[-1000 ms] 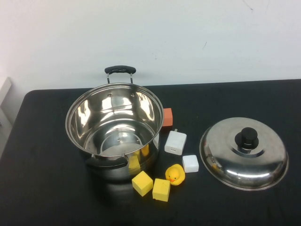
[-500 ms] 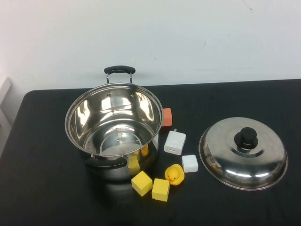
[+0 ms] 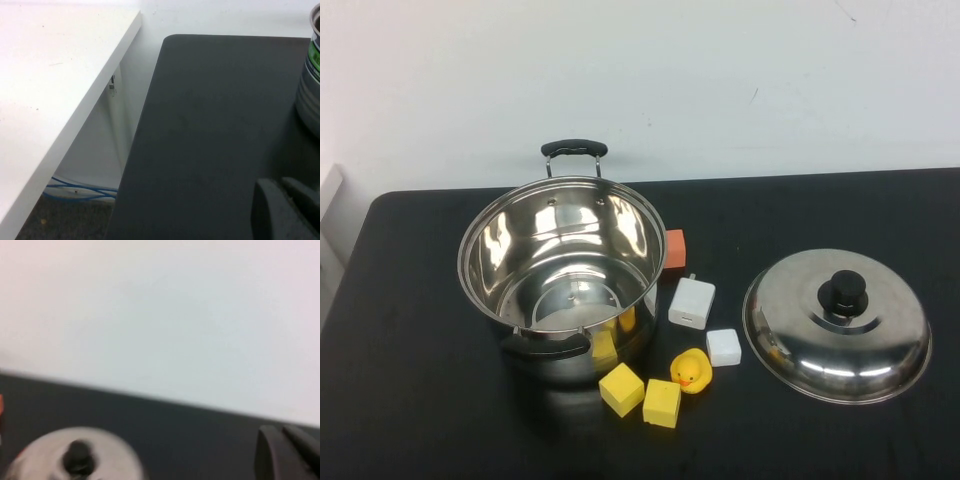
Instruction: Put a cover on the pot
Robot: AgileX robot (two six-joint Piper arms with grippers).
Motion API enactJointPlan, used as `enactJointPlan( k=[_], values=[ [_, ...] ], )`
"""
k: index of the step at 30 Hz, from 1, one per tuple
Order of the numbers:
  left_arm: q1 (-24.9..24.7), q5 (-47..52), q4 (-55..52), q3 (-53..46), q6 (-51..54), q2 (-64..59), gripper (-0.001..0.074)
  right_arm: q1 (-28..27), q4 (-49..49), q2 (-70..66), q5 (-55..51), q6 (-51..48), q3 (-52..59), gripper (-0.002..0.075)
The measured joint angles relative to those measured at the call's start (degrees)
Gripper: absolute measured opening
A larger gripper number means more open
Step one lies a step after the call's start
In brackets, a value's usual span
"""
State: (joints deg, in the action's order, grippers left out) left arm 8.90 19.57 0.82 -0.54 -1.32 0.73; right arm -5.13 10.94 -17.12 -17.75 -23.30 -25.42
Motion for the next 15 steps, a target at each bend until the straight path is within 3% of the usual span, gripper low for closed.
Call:
enactJointPlan(
  k=[2, 4, 8, 11, 13, 15],
  values=[
    [0.00, 0.00, 0.00, 0.00, 0.00, 0.00, -0.0001, 0.61, 7.76, -7.89, 2.69, -7.38, -0.75, -0.0002],
    [0.00, 0.00, 0.00, 0.00, 0.00, 0.00, -0.0001, 2.20, 8.80, -15.20, 6.34, -7.41, -1.82, -0.0002],
    [0.00, 0.00, 0.00, 0.00, 0.00, 0.00, -0.0001, 8.56, 0.98, -27.17, 21.16, 7.80, -2.67, -0.0002],
    [0.00, 0.00, 0.00, 0.00, 0.00, 0.00, -0.0001, 13.82, -0.95, -36.23, 31.99, 13.03, -3.00, 0.0001],
    [0.00, 0.00, 0.00, 0.00, 0.00, 0.00, -0.0001, 15.98, -2.13, -42.43, 38.19, 14.22, -3.54, 0.0030],
    [0.00, 0.00, 0.00, 0.00, 0.00, 0.00, -0.0001, 17.74, -4.73, -50.20, 43.67, 15.87, -3.86, 0.0109]
  ],
)
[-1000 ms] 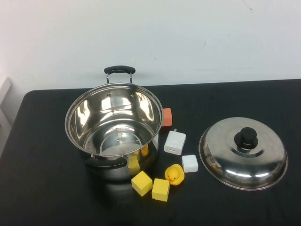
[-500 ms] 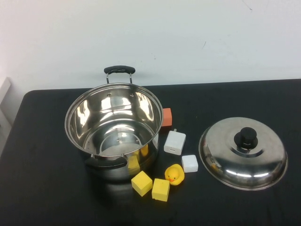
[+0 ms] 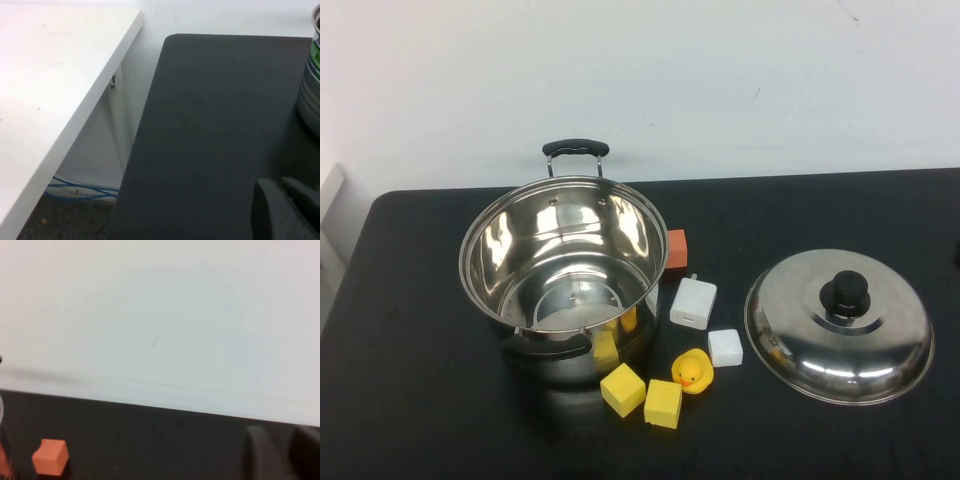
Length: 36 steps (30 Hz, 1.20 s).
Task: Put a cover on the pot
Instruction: Pick up the pot lid
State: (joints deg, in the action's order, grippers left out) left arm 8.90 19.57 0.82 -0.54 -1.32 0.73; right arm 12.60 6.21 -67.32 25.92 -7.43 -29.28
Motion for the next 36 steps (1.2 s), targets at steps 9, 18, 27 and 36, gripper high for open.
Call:
enactJointPlan(
  k=[9, 18, 27, 36],
  values=[
    [0.00, 0.00, 0.00, 0.00, 0.00, 0.00, -0.0001, 0.70, -4.92, -28.33, 36.27, 5.92, -0.86, 0.0613],
    [0.00, 0.00, 0.00, 0.00, 0.00, 0.00, -0.0001, 0.82, -6.21, -50.08, 38.72, 6.00, -9.98, 0.0650],
    [0.00, 0.00, 0.00, 0.00, 0.00, 0.00, -0.0002, 0.82, -7.36, -60.58, 40.30, 6.39, -14.86, 0.0651],
    [0.00, 0.00, 0.00, 0.00, 0.00, 0.00, -0.0002, 0.89, -7.73, -63.41, 43.92, 7.43, -16.33, 0.0483]
  ],
)
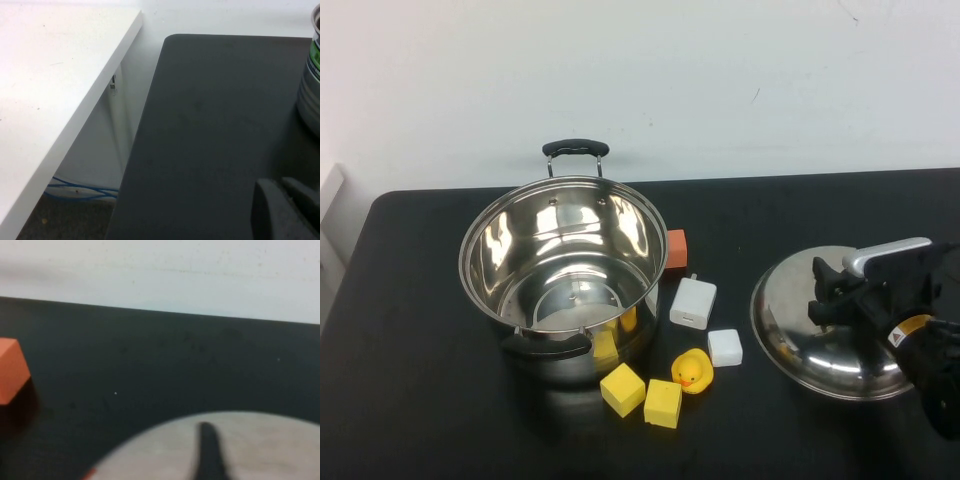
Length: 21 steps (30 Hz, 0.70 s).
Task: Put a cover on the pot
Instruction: Pick up the pot lid, then place the pot lid on the pot
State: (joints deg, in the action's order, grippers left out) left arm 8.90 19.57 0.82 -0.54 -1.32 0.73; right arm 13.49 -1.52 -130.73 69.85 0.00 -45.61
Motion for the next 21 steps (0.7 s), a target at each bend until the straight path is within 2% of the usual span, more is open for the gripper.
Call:
enactJointPlan(
  k=[2, 7, 12, 17, 21],
  values=[
    [0.00, 0.00, 0.00, 0.00, 0.00, 0.00, -0.0002, 0.00, -0.40, 0.20, 0.34, 0.00, 0.26, 0.0342],
    [0.00, 0.00, 0.00, 0.00, 0.00, 0.00, -0.0002, 0.00, 0.45, 5.75, -2.66, 1.49, 4.43, 0.0336],
    [0.00, 0.00, 0.00, 0.00, 0.00, 0.00, -0.0002, 0.00, 0.78, 20.09, -6.75, 2.90, 9.09, 0.0335],
    [0.00, 0.00, 0.00, 0.00, 0.00, 0.00, -0.0002, 0.08, -4.21, 38.04, -16.34, 6.53, 7.40, 0.0335],
    [0.00, 0.00, 0.00, 0.00, 0.00, 0.00, -0.0002, 3.00, -8.29, 44.15, -25.96, 11.69, 0.57, 0.0335]
  ],
)
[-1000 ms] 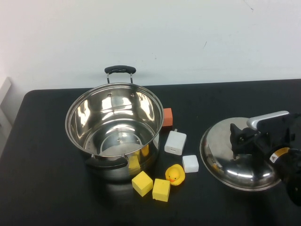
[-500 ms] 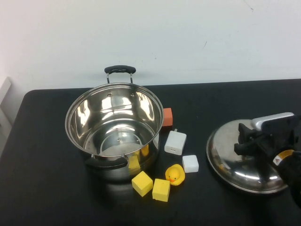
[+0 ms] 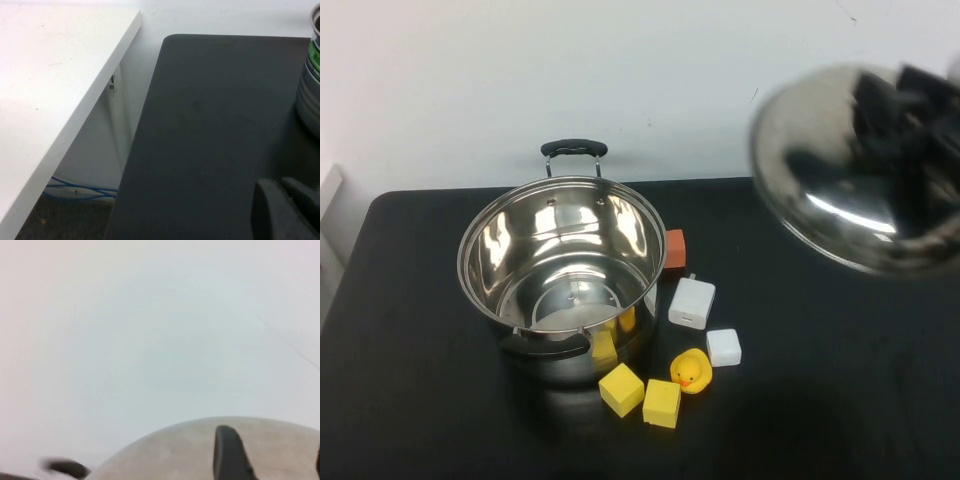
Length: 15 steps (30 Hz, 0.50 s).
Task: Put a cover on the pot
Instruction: Place the pot lid on the pot
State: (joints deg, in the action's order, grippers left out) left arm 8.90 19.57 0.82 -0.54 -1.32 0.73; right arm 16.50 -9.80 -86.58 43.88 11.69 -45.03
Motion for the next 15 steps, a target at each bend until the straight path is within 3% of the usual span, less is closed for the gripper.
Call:
enactJointPlan(
  k=[9, 15],
  values=[
    [0.00, 0.00, 0.00, 0.00, 0.00, 0.00, -0.0002, 15.16, -4.27, -16.17, -3.34, 3.15, -21.89, 0.0335],
    [0.00, 0.00, 0.09, 0.00, 0.00, 0.00, -0.0002, 21.03, -6.27, -31.48, -10.15, 3.24, -39.06, 0.0335]
  ],
)
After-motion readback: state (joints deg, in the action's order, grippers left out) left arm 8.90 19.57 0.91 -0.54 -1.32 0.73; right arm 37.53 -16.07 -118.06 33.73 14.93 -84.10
